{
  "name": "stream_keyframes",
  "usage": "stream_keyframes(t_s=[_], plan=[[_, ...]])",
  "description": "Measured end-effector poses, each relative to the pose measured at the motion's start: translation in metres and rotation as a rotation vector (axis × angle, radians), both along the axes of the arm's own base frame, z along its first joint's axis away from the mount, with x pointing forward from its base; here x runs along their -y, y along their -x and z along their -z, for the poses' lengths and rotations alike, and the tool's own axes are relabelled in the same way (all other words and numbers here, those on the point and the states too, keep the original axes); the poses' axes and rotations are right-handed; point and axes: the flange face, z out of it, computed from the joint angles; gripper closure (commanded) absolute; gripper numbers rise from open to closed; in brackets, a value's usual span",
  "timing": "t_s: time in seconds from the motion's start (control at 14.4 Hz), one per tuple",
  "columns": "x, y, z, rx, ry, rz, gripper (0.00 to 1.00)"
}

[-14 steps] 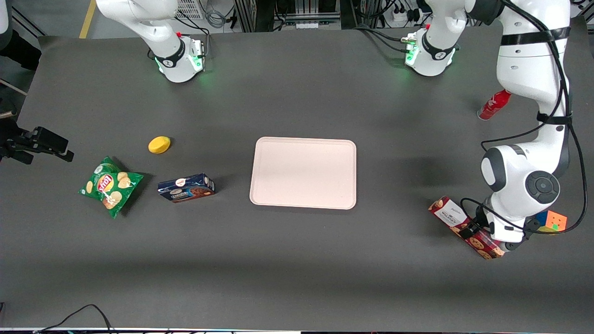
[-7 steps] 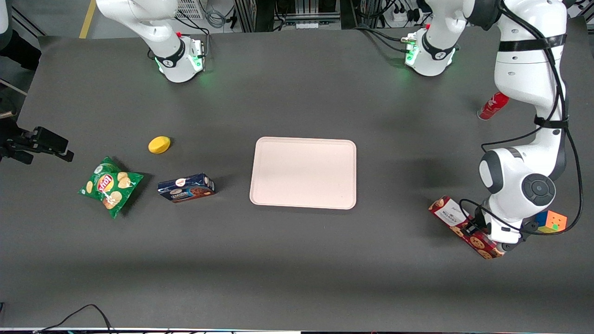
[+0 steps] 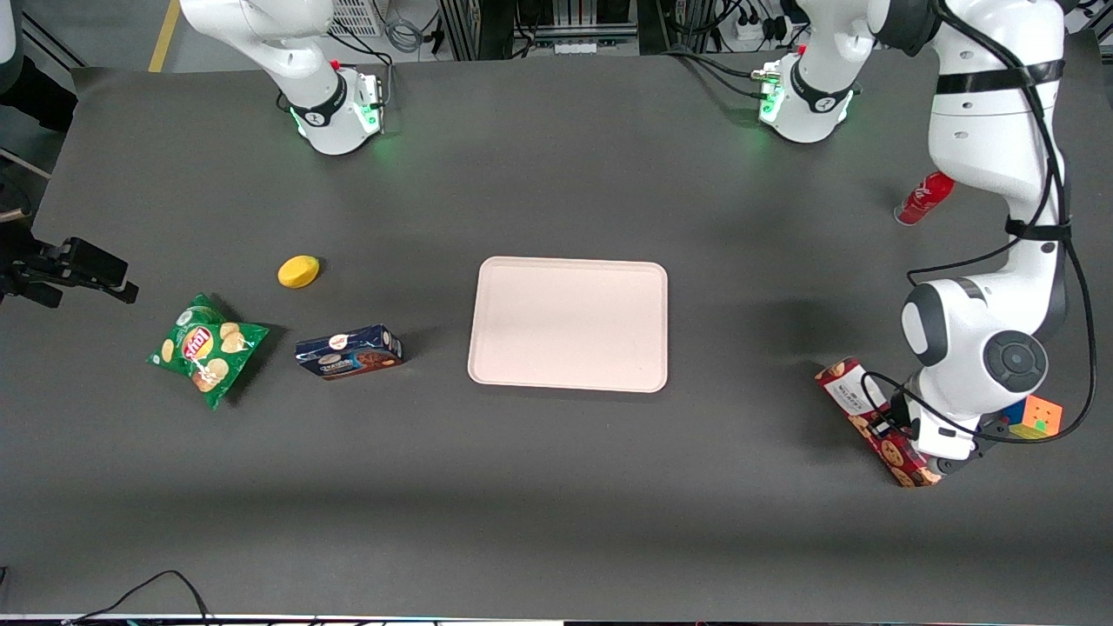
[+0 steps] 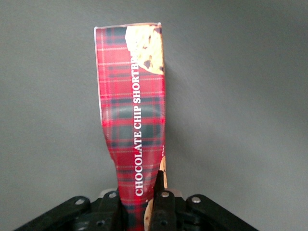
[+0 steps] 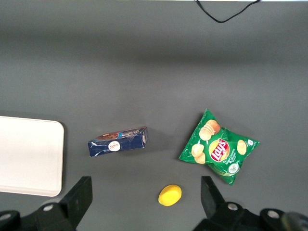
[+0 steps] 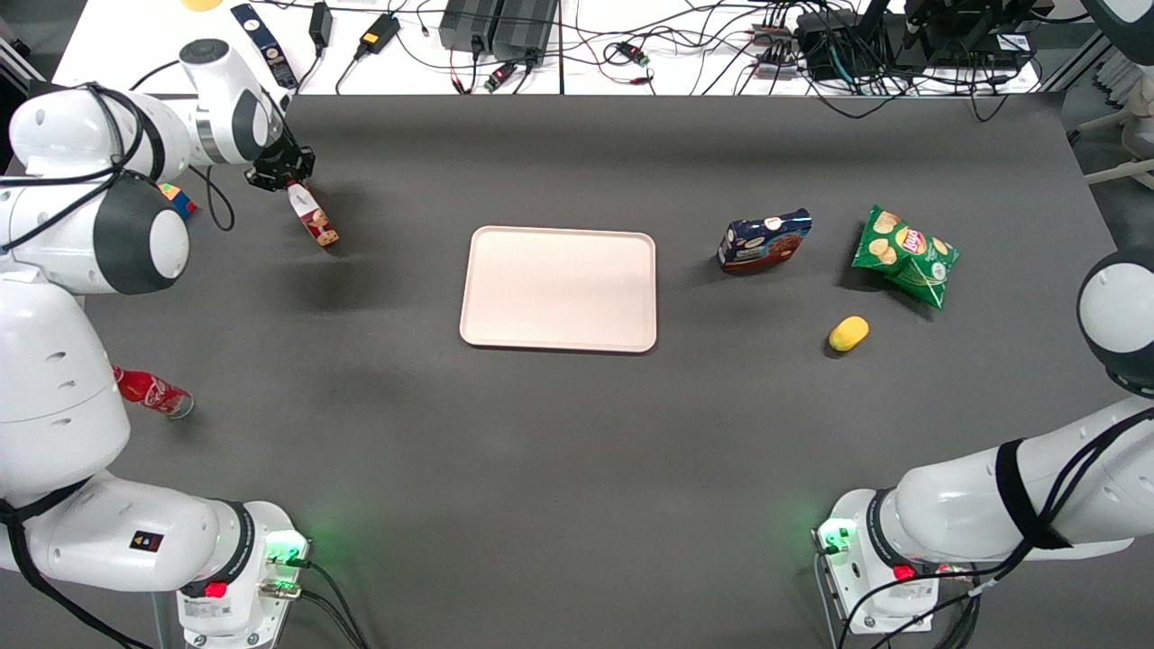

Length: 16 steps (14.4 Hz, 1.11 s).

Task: Place red cookie box on tray
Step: 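Lift the cookie box upright and carry it over the pink tray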

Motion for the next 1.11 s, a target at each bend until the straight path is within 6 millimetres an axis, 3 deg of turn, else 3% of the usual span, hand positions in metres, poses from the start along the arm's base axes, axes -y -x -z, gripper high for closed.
stream_keyframes(t_s=[0.14,0.28,0.56,0.7,0.9,1.11], plan=[[0.004,-0.003,-0.029,-0.033,0.015,0.099,1.00],[0.022,0.000,-0.077,-0.037,0.036,0.172,1.00],[0.097,0.030,-0.191,-0.022,0.084,0.387,1.00],[0.138,0.051,-0.232,-0.013,0.104,0.471,1.00],[0.215,0.091,-0.264,-0.040,0.138,0.574,1.00],[0.296,0.134,-0.265,-0.070,0.147,0.640,1.00]])
